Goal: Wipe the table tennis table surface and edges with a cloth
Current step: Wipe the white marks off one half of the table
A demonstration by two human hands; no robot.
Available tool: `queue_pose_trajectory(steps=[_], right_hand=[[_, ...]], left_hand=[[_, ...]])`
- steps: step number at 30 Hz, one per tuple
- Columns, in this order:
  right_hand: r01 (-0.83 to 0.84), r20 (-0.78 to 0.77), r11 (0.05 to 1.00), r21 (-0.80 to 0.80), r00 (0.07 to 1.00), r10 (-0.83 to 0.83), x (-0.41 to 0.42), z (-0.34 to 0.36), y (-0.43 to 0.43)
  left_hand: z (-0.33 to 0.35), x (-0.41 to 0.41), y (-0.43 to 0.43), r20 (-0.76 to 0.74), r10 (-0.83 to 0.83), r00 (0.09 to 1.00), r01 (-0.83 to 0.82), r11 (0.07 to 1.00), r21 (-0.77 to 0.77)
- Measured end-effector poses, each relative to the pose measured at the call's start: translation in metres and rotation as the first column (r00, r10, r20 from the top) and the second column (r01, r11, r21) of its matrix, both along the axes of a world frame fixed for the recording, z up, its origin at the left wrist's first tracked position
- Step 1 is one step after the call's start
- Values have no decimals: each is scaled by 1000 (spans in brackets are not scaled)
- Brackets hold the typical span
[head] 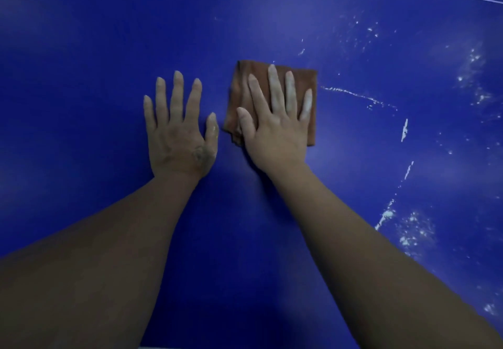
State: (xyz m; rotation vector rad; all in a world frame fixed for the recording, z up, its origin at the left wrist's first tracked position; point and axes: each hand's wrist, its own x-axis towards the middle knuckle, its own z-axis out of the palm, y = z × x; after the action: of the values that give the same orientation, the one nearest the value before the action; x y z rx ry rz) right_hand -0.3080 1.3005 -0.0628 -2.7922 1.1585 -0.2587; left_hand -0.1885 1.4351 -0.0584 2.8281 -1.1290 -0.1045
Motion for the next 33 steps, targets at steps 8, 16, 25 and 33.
queue_pose_trajectory(steps=[8,16,25,33], right_hand=[[178,-52,983,47,983,-176,-54,3,-96],[272,-88,959,83,960,-265,-23,3,-64],[-132,32,991,17,991,131,87,0,-55],[329,-122,934,142,942,-313,-16,11,-157]], left_hand=[[2,0,-1,-25,12,1000,-13,1000,-17],[1,1,-1,-12,11,1000,-12,999,-37],[-3,3,0,21,9,1000,-7,996,-93],[-4,3,-3,15,18,1000,-16,995,-100]])
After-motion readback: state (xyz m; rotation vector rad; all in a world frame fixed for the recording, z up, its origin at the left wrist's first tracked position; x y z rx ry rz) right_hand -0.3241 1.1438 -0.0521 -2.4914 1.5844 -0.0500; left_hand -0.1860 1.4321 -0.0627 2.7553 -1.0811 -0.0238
